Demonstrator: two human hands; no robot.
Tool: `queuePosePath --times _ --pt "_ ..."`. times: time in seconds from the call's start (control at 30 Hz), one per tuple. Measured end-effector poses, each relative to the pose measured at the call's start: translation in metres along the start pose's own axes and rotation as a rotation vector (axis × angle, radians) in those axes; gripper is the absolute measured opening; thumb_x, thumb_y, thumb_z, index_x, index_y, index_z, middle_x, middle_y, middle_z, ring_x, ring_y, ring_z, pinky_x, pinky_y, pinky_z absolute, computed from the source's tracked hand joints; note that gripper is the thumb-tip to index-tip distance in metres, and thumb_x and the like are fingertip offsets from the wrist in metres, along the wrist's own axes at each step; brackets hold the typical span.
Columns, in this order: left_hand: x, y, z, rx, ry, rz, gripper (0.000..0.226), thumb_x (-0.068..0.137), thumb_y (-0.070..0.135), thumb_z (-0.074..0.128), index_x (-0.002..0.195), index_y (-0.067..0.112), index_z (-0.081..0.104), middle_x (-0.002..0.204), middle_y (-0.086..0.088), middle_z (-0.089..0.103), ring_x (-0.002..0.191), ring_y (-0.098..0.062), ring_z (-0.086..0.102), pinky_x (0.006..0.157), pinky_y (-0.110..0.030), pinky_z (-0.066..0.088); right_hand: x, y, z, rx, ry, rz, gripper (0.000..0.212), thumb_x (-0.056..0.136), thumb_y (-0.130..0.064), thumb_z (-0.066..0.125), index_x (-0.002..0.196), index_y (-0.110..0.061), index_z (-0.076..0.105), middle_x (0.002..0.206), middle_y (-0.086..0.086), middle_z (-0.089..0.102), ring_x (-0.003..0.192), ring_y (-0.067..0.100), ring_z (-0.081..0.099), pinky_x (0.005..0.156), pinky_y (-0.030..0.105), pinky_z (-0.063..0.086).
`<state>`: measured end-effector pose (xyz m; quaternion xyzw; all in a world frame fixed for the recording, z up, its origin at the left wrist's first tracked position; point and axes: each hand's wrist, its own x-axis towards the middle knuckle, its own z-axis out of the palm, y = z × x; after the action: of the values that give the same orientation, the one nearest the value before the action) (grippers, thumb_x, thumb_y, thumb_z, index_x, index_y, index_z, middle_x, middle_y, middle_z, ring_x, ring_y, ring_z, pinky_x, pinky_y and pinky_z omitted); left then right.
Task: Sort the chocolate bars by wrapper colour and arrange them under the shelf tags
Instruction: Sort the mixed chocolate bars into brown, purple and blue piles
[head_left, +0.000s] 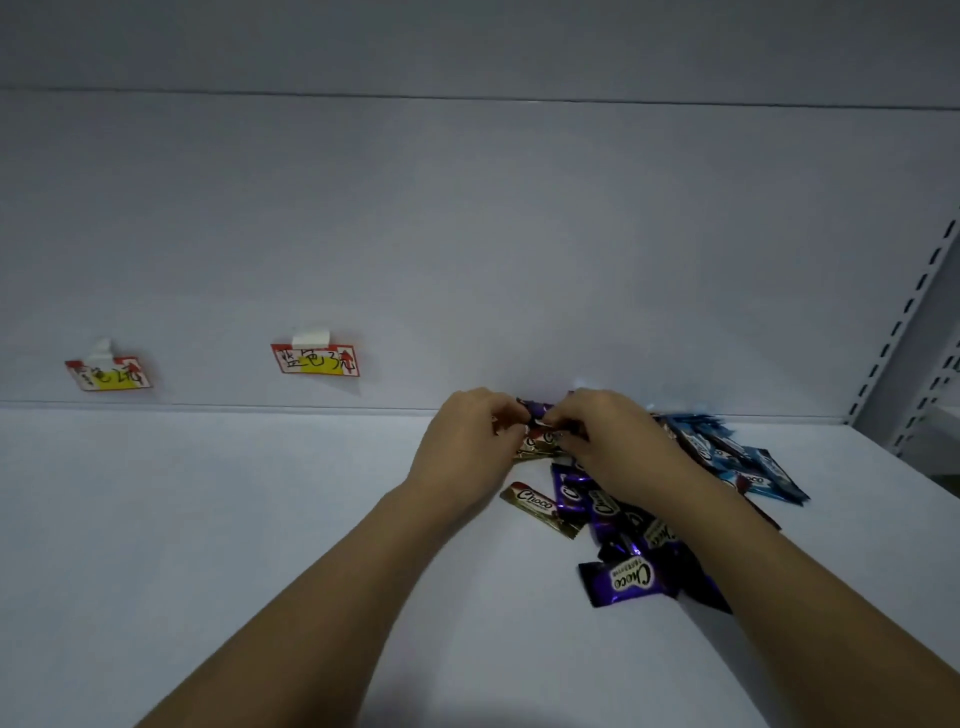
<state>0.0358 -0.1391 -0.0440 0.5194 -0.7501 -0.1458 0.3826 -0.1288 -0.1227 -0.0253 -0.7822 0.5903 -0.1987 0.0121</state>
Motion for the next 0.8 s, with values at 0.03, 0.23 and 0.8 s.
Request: queuePosePath --times 0.03,0.23,0.8 --pt "-0.001 -0.002 -0.001 0.025 -0.013 0.010 0.017 0.091 0.022 0.062 0.104 0.023 0.074 0.095 0.009 0.064 0.078 -0.002 0.055 0.066 -0.006 0.035 0.002 0.001 0.002 -0.033 -0.023 -0.006 0.028 0.095 -0.012 0.057 0.119 -0.022 0.067 0.108 0.000 0.059 0.100 0.019 0.054 0.085 0.033 0.047" --pt "-0.003 -0.002 0.002 0.054 -0.079 0.006 0.023 0.087 0.035 0.066 0.106 0.024 0.074 0.096 0.006 0.059 0.080 -0.005 0.054 0.066 -0.015 0.039 0.005 0.005 0.010 -0.070 -0.043 -0.010 0.031 0.094 -0.010 0.057 0.123 -0.021 0.065 0.112 0.002 0.055 0.104 0.021 0.051 0.088 0.036 0.048" --pt "0.001 0.001 0.001 -0.062 -0.025 -0.129 0.008 0.082 0.016 0.075 0.080 0.021 0.069 0.088 0.008 0.060 0.077 -0.005 0.055 0.055 -0.006 0.036 -0.001 0.014 -0.015 0.477 0.358 0.144 0.013 0.089 -0.019 0.068 0.086 -0.026 0.058 0.087 -0.010 0.063 0.079 0.004 0.058 0.062 0.018 0.043"
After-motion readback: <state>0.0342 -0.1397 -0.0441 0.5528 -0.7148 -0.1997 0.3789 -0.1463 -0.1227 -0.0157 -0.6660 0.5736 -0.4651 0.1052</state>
